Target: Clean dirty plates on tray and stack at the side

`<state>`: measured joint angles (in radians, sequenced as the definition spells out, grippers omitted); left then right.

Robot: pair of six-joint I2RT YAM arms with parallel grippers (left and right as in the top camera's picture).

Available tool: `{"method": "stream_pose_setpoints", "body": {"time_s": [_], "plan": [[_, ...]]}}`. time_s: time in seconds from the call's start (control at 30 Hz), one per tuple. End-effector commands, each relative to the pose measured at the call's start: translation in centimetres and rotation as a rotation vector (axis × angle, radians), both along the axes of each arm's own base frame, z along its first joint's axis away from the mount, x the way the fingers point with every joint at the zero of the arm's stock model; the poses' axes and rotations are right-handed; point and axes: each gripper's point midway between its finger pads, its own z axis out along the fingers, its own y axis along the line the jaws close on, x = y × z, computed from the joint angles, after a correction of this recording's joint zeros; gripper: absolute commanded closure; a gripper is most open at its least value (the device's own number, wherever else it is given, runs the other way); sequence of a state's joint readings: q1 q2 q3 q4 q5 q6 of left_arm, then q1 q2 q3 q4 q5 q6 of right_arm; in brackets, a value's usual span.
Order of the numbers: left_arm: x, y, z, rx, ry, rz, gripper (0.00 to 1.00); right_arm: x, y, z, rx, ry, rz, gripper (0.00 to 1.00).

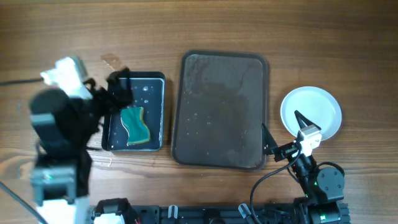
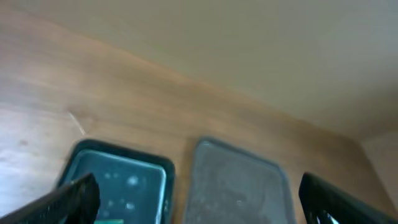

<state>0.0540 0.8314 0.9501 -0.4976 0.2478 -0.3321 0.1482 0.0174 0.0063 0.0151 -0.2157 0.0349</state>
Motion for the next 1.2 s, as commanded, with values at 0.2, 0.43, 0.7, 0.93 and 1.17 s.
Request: {"method": "stream_pose_setpoints", "body": {"time_s": [0.2,0.43,0.7,0.93,1.17], "plan": [[-5.4,-2.3,-7.6,0.043,-0.279,-0.106,0.00,0.0,0.0,0.1,-0.006,-0.007,-0.003,0.00],[-6.9,-1.1,-11.0,0.063,-0.375,-0.032,0.00,0.0,0.0,0.1,-0.006,-0.007,-0.003,0.00],[-6.0,-0.6,-14.7,0.069,-0.332,-0.004,0.00,0.0,0.0,0.1,-0.006,-0.007,-0.003,0.00],[-6.0,-0.6,-14.7,0.069,-0.330,-0.004,0.00,0.0,0.0,0.1,-0.006,-0.007,-0.003,0.00],[-6.0,-0.6,-14.7,0.069,-0.329,-0.004,0.00,0.0,0.0,0.1,-0.006,-0.007,-0.003,0.00]]}}
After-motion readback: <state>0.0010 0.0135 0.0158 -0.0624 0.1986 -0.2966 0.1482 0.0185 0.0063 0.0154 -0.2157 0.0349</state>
